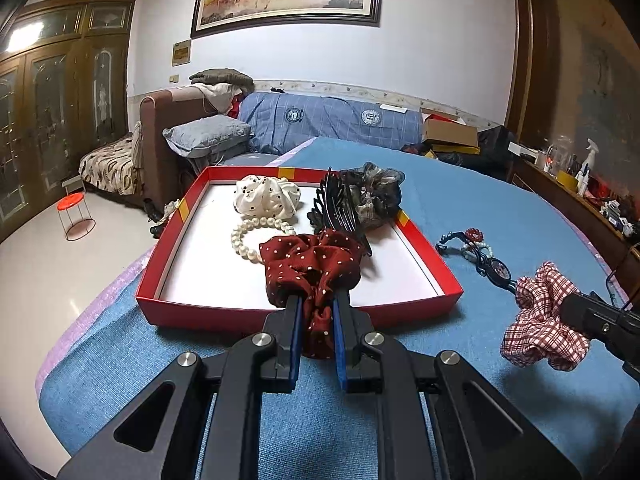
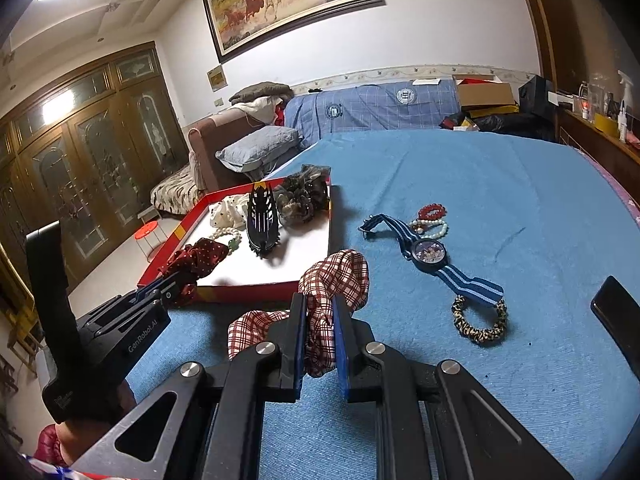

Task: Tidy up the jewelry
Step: 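Carry polka-dot scrunchie over red box with left tool while right tool carries plaid scrunchie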

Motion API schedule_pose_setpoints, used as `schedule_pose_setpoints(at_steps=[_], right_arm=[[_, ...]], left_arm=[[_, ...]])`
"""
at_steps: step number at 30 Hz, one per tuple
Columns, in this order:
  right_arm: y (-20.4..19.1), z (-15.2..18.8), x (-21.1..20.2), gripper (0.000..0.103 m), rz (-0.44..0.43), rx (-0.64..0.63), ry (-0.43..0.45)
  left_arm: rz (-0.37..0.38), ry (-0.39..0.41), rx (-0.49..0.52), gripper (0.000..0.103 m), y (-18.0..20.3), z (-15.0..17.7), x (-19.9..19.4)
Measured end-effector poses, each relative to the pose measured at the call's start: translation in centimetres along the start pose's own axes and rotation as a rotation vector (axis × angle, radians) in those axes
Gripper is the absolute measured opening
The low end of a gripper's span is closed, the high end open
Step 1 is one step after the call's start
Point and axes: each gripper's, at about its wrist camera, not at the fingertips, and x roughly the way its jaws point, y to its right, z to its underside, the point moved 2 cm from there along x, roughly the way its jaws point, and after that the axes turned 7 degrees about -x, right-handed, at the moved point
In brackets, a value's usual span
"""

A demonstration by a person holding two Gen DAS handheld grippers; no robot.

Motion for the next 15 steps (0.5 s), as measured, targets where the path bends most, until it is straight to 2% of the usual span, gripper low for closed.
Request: schedule_pose_setpoints(at_steps=[6,10,15], right_arm=[[-0.4,-0.3,0.4,0.014,-0.01,-0.006,-0.012],[-0.7,-2.0,1.1,0.015,-0.04,0.0,-0.015],[-1.3,-4.7,1.9,0.015,-0.082,0.013,0.01]], left_arm=[[0.007,-0.009,-0.014,0.013,-0.5,-0.4,0.1],[0.019,-0.003,-0.051,0.013,-2.2,-2.3,-0.2],[0.0,0.009,-0.086,0.014,-4.4,-5.1,0.3]])
